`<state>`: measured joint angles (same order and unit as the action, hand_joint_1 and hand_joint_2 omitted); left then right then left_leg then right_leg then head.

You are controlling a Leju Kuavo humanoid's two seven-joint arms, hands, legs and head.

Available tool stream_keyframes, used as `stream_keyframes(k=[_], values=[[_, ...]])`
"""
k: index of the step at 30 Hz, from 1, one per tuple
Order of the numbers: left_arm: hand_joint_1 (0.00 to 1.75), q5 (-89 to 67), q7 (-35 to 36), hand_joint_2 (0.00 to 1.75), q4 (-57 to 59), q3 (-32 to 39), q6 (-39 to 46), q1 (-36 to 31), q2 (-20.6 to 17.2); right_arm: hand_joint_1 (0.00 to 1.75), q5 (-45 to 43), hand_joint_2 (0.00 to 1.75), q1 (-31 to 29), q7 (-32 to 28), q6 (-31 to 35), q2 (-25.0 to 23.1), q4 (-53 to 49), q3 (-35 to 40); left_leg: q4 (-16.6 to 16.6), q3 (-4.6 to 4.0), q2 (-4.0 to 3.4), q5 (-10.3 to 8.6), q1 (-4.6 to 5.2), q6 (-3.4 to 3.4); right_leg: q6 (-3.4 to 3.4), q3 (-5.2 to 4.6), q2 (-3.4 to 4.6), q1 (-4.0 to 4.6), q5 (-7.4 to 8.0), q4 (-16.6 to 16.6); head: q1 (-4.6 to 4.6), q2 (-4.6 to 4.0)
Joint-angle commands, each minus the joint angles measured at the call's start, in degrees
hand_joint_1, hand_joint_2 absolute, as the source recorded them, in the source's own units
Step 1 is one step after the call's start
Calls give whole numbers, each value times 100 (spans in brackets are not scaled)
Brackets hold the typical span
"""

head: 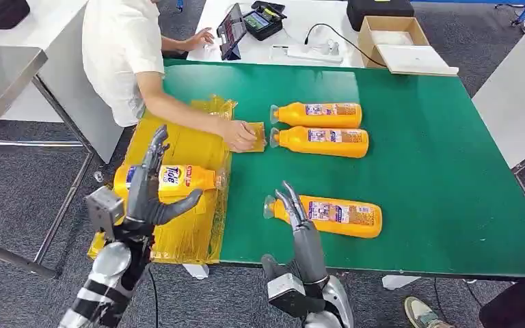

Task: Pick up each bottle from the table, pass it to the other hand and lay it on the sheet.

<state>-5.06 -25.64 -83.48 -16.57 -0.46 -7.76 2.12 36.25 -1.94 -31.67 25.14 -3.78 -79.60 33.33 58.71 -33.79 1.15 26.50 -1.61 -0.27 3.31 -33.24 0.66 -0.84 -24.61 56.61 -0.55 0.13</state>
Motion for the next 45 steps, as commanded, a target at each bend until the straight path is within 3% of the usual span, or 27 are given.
stream_keyframes(k=[1,4,13,16,21,25,30,36,39,45], values=[[0,1638,-463,175,-1978,390,-956,1454,390,0,756,175,-556,600,-340,847,731,-1041,-3,10,-21,2,4,12,-3,6,10,-1,4,-7,-4,0],[0,1661,-492,175,-1810,315,-900,1438,514,0,749,175,-918,490,-335,801,1320,-1301,-4,6,-16,-3,7,13,-3,6,9,-6,10,-10,0,0],[0,1661,-498,175,-1743,330,-893,1367,498,0,775,175,-872,470,-327,750,1280,-1279,-5,8,-7,-8,12,12,3,7,0,-11,10,-5,-2,0],[0,1716,-365,175,-1696,456,-614,1435,639,0,1138,175,-950,860,-151,834,1468,-1339,-4,8,-8,-8,9,13,5,8,2,-9,11,-6,0,0],[0,790,-468,175,-1522,324,-19,1541,530,0,1869,175,-1174,1241,61,1070,2106,-1435,-9,13,-5,-11,12,15,4,16,-2,-11,13,-12,0,0],[0,783,-471,175,-1552,264,-15,1581,557,0,2249,175,-1572,1519,-165,1074,2649,-1354,-6,7,-11,-10,16,13,4,8,6,-15,14,-8,-2,0],[0,887,-178,175,-1269,292,280,1272,590,0,2011,175,-1976,1416,-673,917,3366,-1211,-8,10,-14,-12,18,12,1,8,6,-15,16,-9,-2,0],[0,923,-92,175,-1266,212,401,1251,571,0,2095,175,-1974,1554,-625,1013,3612,-1080,-7,13,-4,-11,14,15,3,13,-3,-12,12,-9,-2,0],[0,928,-8,175,-1221,190,462,1247,543,0,2409,175,-2065,1906,-618,1096,3707,-889,-6,12,-9,-10,17,17,3,13,1,-15,12,-8,-4,0],[0,1027,-25,175,-1324,320,698,1354,683,0,2514,175,-2193,2222,-1173,1136,3896,-671,-4,10,-9,-10,18,15,1,10,1,-14,13,-7,-2,0]])
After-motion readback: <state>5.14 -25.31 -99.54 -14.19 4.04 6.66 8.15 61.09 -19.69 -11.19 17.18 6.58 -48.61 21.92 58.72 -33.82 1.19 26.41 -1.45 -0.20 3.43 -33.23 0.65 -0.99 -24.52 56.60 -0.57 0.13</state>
